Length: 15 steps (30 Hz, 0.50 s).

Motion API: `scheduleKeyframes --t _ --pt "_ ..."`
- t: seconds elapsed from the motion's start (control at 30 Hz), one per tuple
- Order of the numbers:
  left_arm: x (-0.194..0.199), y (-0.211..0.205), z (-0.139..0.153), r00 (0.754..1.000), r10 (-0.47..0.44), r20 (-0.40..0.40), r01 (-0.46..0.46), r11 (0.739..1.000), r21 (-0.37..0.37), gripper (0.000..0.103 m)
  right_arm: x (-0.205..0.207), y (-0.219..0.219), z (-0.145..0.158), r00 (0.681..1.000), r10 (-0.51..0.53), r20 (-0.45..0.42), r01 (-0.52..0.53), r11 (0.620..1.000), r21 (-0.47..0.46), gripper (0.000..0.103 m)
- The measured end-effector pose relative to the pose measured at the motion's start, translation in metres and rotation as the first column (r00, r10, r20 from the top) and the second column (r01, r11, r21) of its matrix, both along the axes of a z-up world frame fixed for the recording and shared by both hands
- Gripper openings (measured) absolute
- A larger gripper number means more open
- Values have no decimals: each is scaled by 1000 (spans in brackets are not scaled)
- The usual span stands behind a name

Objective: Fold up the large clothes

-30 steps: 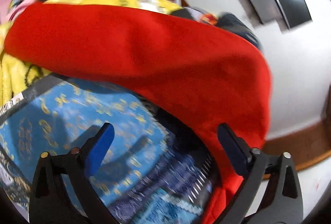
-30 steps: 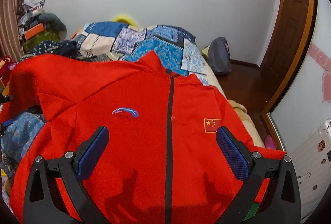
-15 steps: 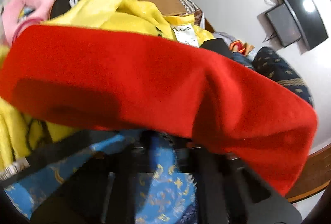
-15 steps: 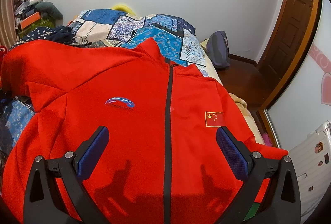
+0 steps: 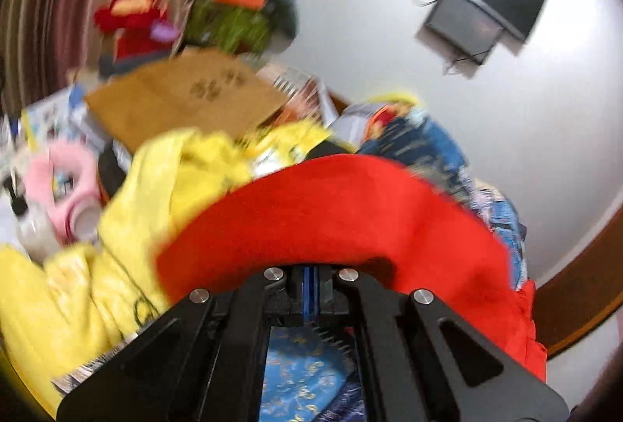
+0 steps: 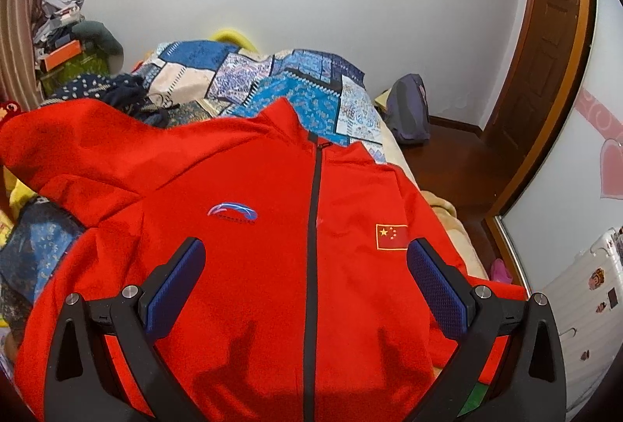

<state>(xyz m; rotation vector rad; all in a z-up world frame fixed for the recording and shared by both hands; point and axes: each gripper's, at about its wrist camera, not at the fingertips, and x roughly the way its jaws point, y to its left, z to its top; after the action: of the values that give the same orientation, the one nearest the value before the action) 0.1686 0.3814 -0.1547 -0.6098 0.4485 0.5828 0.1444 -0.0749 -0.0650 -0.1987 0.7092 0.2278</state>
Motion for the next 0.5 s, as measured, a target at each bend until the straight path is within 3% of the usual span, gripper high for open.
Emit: scheduleKeyframes --t 0.23,0.37,0.5 --pt "9 -55 91 982 -167 92 150 975 162 0 -2 -8 12 999 14 29 -15 999 36 103" --pt "32 -102 135 949 -295 112 265 937 228 0 1 -11 20 998 23 55 -25 999 45 103" --pt "60 -160 163 899 -426 100 386 879 280 0 8 -17 23 997 19 77 -23 998 51 103"
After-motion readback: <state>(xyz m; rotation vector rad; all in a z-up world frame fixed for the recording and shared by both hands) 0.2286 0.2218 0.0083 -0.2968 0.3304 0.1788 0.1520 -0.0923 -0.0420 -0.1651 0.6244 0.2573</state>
